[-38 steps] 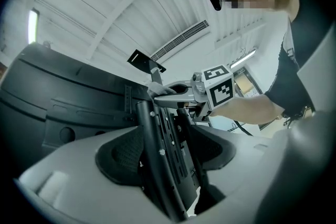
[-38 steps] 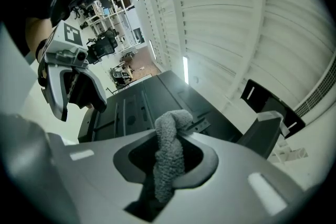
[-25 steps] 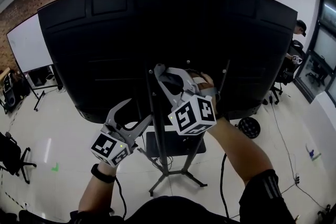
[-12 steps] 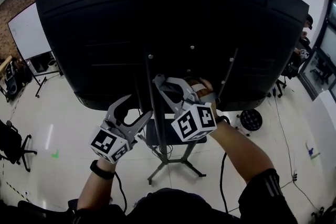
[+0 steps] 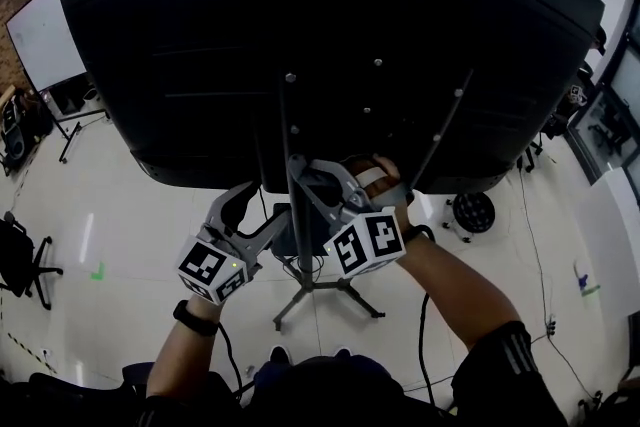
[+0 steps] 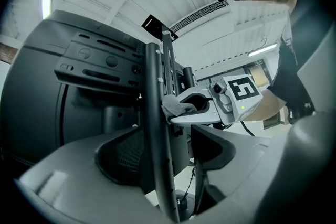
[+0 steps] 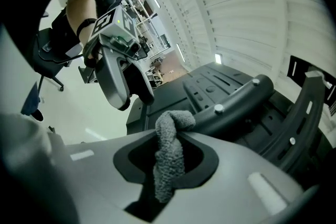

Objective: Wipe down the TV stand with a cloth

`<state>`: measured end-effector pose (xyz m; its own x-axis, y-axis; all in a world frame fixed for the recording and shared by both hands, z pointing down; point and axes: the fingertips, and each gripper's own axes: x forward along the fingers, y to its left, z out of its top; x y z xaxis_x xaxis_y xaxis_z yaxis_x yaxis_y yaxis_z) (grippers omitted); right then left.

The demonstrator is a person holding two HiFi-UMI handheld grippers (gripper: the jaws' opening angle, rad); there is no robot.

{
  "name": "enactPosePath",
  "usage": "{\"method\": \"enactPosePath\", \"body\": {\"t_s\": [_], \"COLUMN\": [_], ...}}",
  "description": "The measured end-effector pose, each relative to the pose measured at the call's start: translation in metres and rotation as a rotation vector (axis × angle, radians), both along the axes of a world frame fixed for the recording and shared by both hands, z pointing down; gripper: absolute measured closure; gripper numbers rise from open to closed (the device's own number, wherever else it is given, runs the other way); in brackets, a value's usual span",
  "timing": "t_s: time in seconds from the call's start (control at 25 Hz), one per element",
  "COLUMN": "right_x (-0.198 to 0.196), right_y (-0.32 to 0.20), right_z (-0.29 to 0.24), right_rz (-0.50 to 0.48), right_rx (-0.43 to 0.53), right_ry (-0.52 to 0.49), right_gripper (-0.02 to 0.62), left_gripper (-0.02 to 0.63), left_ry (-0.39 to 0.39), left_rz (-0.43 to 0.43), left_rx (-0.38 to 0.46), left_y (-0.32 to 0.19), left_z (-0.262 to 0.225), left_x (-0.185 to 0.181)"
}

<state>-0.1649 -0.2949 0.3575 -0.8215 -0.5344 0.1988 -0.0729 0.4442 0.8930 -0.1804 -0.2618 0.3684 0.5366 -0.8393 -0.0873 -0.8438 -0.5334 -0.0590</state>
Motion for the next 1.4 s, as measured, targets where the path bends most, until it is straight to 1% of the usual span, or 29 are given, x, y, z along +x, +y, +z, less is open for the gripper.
{"method": "enactPosePath", "body": {"t_s": [0.12, 0.28, 0.4, 0.48, 0.76, 1.0, 1.2, 1.4], "right_x": [-0.004, -0.009, -0.011, -0.013, -0.021, -0.022, -0.024, -0.021], "right_y": [0.002, 0.007, 0.008, 0.008, 0.002, 0.006, 0.010, 0.004], "right_z": [0.023, 0.053, 0.074, 0.091, 0.156, 0.208, 0.259, 0.316], "right_rz": [-0.008, -0.004, -0.002, -0.006, -0.033, -0.063, -0.049, 0.011], "right_rx": [0.012, -0.009, 0.046, 0.055, 0.007, -0.019, -0.061, -0.114], "right_ry": [0.028, 0.060, 0.097, 0.115, 0.146, 0.197, 0.239, 0.251], "right_gripper": [0.532, 0.532, 0.532, 0.532, 0.533, 0.533, 0.534, 0.534], "left_gripper": [0.299, 0.299, 0.299, 0.299, 0.299, 0.299, 0.296, 0.295], "left_ry": [0.009, 0.024, 0.035, 0.044, 0.047, 0.079, 0.089, 0.103], "left_rz": [0.010, 0.020, 0.027, 0.026, -0.003, -0.024, 0.010, 0.052], "left_rx": [-0.020, -0.047, -0.064, -0.086, -0.155, -0.197, -0.278, -0.330], "left_y": [0.001, 0.002, 0.003, 0.004, 0.000, 0.003, 0.010, 0.009], "left_z": [0.016, 0.040, 0.060, 0.074, 0.129, 0.170, 0.227, 0.281], "left_x": [0.002, 0.003, 0.002, 0.000, -0.010, -0.008, -0.006, -0.013]}}
